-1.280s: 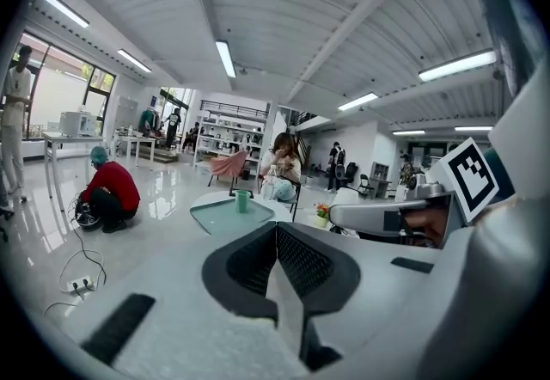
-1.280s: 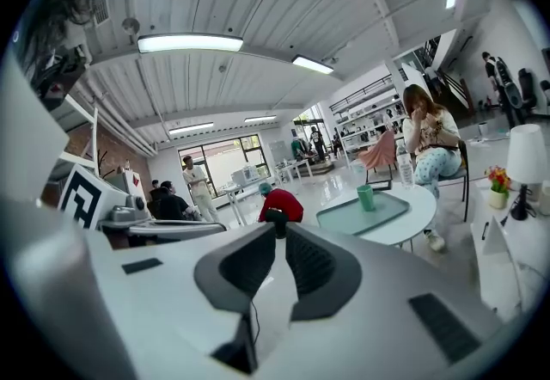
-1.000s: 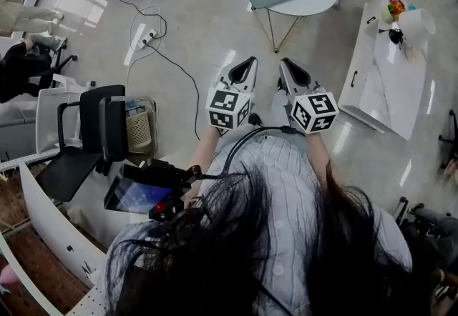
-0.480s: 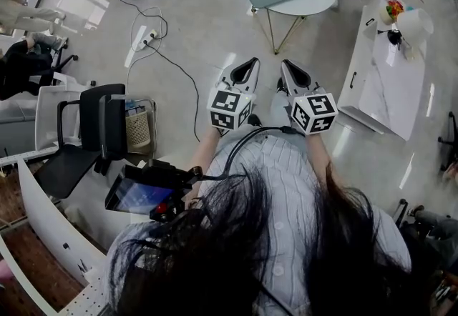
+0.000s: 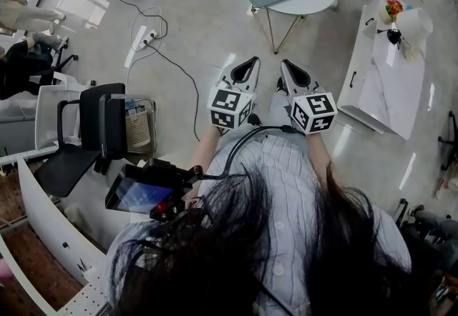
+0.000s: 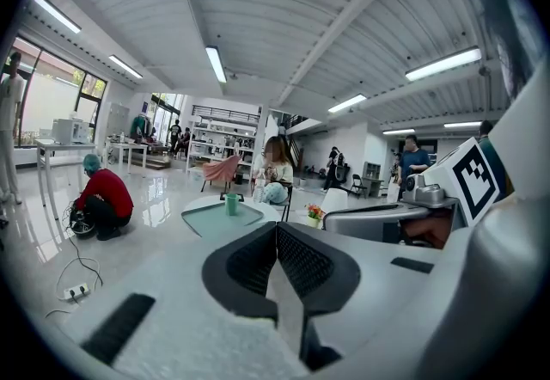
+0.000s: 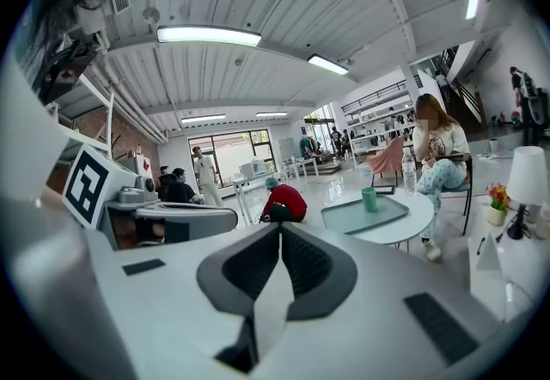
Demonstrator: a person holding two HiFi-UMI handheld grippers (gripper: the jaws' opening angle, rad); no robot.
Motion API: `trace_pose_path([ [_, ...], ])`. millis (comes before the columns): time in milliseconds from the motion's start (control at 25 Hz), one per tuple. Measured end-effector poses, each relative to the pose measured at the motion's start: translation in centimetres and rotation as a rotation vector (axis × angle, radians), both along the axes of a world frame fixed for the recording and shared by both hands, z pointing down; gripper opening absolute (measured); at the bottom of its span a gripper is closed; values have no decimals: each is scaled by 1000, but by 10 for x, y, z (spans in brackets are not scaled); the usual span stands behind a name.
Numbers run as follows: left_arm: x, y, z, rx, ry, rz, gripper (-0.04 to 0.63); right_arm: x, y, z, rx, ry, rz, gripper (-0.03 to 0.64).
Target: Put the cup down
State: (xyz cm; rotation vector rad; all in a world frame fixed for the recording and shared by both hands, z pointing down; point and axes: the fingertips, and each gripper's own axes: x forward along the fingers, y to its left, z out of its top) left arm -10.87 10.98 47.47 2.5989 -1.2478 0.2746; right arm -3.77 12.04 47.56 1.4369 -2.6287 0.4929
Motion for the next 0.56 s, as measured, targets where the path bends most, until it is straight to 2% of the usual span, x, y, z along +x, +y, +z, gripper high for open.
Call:
trace_pose_path([
  [560, 4, 4, 6, -6, -14, 4, 15, 4, -1, 5, 2, -1, 4, 35],
])
